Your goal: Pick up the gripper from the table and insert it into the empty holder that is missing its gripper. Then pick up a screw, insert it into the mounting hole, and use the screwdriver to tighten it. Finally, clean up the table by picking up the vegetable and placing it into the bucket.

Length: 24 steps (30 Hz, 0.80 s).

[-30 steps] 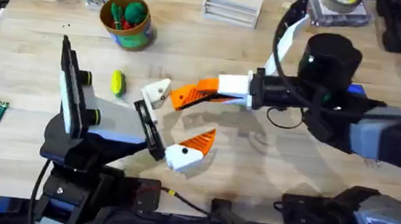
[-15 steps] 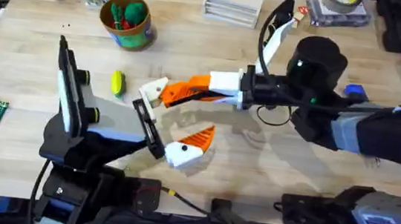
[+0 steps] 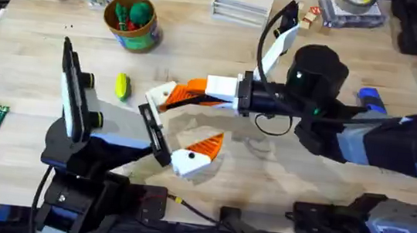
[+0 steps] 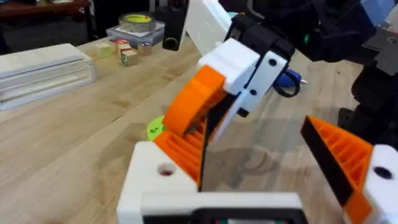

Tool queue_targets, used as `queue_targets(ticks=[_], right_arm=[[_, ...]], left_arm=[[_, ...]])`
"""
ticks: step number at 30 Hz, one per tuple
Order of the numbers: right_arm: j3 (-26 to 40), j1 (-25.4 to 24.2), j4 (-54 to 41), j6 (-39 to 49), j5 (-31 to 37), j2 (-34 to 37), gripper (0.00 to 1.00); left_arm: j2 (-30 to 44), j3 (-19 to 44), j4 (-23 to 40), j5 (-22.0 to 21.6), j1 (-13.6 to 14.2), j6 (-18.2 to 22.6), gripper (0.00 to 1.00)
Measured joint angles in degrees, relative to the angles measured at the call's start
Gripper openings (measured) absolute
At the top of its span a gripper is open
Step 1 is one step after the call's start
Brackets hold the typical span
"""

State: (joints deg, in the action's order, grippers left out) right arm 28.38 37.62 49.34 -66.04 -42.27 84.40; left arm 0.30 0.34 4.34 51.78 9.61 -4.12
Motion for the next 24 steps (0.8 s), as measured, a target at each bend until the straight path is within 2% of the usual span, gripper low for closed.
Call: queue_targets(ticks=[9, 14, 24], right_arm=[[0.5, 2.7, -0.1, 3.3, 4.8, 0.0, 0.01], [4.4, 3.7, -0.8, 5.9, 6.0, 4.1, 0.009], [13.3, 2.7, -0.7, 7.4, -1.8, 13.4, 0.008]], left_arm=[[0.0, 0.0, 0.0, -0.3, -0.8, 0.0, 0.993], [0.0, 0.0, -0.2, -2.2, -1.5, -0.1, 0.993], [0.0, 0.0, -0.5, -7.3, -3.0, -1.3, 0.993]])
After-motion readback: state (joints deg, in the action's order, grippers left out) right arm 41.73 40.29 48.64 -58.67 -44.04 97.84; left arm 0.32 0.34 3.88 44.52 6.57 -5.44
